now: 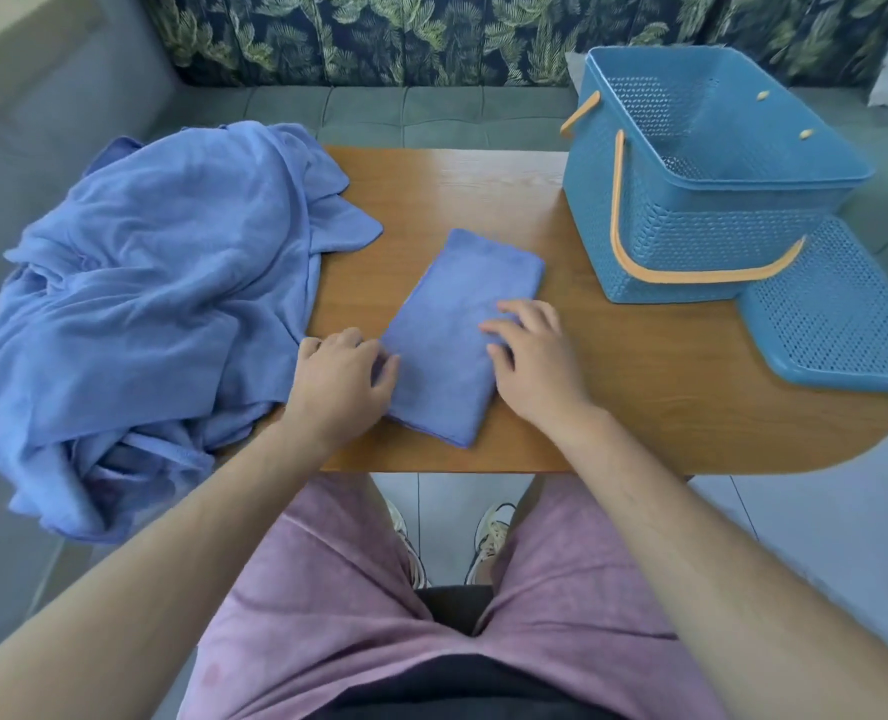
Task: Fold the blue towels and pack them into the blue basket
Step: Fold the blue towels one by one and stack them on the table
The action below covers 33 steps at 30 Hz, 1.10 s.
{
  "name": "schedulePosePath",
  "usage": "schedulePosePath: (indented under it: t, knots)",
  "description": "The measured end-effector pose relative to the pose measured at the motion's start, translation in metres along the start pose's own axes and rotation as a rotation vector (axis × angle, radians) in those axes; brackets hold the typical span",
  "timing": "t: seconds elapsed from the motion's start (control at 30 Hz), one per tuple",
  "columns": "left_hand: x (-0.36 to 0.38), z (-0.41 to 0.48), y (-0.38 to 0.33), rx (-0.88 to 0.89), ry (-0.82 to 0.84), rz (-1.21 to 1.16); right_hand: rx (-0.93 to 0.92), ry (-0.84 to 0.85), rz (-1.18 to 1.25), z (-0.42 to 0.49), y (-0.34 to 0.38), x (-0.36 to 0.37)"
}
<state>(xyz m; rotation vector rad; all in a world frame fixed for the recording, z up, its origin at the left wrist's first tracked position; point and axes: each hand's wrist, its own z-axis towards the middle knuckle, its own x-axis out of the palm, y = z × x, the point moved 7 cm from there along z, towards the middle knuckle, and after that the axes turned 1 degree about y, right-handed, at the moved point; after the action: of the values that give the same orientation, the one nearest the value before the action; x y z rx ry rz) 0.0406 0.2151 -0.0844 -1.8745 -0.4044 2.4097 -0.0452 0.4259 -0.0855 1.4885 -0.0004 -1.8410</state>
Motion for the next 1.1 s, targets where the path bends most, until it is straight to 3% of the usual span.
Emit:
schedulePosePath:
  t: [0.13, 0.33, 0.5, 0.77, 0.87, 1.0, 1.1]
  knots:
    - [0.002, -0.032, -0.018, 0.234, 0.046, -0.292, -0.108, 0.091, 0.187, -0.032, 0.001, -0.018]
    - [-0.003, -0.047, -0.026, 0.451, -0.038, -0.261, -0.201, 0.149, 0.264, -0.081, -0.006, -0.026]
    - [0.001, -0.054, -0.022, 0.457, 0.106, -0.437, -0.263, 0.253, 0.23, -0.095, 0.001, -0.026]
    - [-0.003, -0.087, -0.023, 0.474, 0.102, -0.337, -0.253, 0.182, 0.301, -0.109, 0.004, -0.033]
    - [-0.02, -0.086, -0.029, 0.429, 0.102, -0.422, -0.117, 0.19, 0.39, -0.105, 0.006, -0.044]
    - [-0.042, -0.063, -0.023, 0.071, 0.118, -0.792, -0.013, 0.168, 0.533, -0.084, 0.013, -0.062]
    - [-0.048, -0.032, -0.02, -0.058, 0.112, -0.969, 0.089, 0.145, 0.643, -0.048, 0.01, -0.065]
